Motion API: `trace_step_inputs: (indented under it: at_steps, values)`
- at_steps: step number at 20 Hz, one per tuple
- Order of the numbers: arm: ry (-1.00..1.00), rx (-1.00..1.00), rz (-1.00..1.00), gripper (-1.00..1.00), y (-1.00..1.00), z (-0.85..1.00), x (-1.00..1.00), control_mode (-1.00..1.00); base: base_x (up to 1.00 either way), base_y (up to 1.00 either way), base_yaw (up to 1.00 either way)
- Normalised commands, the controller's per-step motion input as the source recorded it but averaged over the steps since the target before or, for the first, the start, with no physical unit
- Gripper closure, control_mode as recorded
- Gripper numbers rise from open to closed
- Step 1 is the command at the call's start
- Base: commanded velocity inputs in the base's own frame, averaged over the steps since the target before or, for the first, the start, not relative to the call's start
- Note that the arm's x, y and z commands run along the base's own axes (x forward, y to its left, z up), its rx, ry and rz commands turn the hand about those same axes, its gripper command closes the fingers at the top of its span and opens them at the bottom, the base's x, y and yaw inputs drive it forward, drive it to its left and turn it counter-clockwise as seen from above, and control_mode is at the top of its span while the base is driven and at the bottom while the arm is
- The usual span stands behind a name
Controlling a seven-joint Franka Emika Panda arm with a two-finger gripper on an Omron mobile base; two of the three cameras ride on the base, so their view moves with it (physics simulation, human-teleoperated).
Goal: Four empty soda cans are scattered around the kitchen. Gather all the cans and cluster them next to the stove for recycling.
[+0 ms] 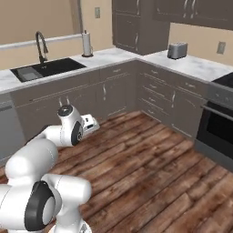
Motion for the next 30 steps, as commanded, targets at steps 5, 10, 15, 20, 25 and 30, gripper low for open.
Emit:
trace_step_inputs:
  at_steps: [5,10,15,20,25,30]
  values:
    - [0.0,0.0,0.0,-1.0,0.0,0.0,0.0,1.0,-0.48,0.64,0.3]
    - [0.0,0.0,0.0,-1.0,0.0,0.0,0.0,1.0,-0.43,0.68,0.28]
    - [0.0,0.0,0.0,-1.0,0.0,0.0,0.0,1.0,-0.25,0.79,0.23]
    - [0.0,0.0,0.0,-1.0,0.0,0.0,0.0,1.0,-0.14,0.85,0.18]
    - [0.0,0.0,0.0,-1.0,0.0,0.0,0.0,1.0,-0.01,0.97,0.16]
    - [0.0,0.0,0.0,-1.0,0.0,0.0,0.0,1.0,0.04,1.0,0.09]
